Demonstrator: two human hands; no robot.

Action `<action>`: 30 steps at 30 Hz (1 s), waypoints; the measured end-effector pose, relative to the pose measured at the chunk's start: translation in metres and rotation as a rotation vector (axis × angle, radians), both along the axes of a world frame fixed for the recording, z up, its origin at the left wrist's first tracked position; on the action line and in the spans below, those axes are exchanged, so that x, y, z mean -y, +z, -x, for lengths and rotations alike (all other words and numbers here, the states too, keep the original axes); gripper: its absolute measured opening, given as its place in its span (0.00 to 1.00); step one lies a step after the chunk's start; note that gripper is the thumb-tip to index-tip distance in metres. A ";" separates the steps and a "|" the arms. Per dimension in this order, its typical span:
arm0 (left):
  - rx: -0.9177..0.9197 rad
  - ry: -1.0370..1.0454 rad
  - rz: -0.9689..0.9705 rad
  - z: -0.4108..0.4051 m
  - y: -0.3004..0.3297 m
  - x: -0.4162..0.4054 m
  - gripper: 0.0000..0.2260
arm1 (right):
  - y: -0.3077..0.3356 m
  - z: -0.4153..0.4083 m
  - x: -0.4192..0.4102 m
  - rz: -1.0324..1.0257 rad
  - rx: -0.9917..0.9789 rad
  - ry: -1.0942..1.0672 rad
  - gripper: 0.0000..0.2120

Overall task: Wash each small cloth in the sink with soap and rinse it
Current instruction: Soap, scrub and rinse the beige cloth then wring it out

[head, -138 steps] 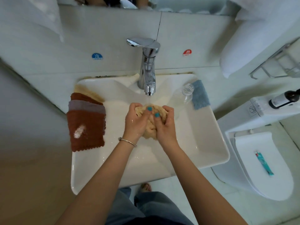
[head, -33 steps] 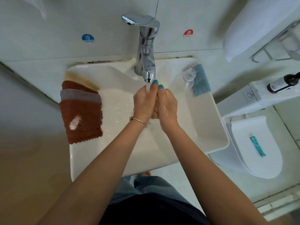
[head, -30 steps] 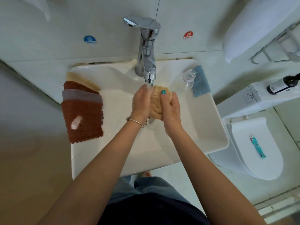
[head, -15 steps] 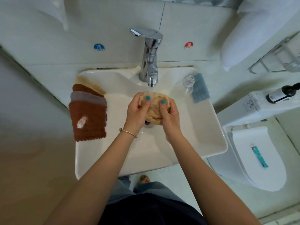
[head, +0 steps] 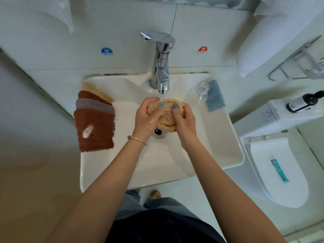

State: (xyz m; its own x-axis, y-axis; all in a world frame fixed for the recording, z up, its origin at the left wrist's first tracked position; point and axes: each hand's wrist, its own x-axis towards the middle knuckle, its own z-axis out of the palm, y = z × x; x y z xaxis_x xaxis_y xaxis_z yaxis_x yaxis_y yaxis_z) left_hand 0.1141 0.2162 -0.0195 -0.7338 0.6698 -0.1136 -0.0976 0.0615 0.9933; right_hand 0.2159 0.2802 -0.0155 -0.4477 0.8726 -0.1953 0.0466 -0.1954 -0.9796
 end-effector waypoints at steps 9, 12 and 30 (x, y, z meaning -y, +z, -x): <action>0.029 -0.029 -0.007 0.003 0.003 -0.001 0.06 | -0.002 0.004 0.004 0.001 -0.075 -0.071 0.03; 0.026 -0.088 -0.018 -0.006 0.002 -0.007 0.06 | -0.006 -0.009 -0.005 -0.017 -0.058 -0.099 0.02; -0.028 0.098 -0.010 0.024 -0.020 0.030 0.05 | -0.010 0.020 0.013 0.055 0.015 0.077 0.04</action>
State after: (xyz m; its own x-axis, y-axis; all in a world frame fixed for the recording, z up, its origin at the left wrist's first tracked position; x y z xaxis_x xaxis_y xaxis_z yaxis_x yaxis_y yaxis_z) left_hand 0.0898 0.1861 -0.0400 -0.7986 0.5957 -0.0860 -0.0752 0.0429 0.9962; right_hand 0.1961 0.2667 -0.0255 -0.5096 0.8235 -0.2494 0.0785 -0.2441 -0.9666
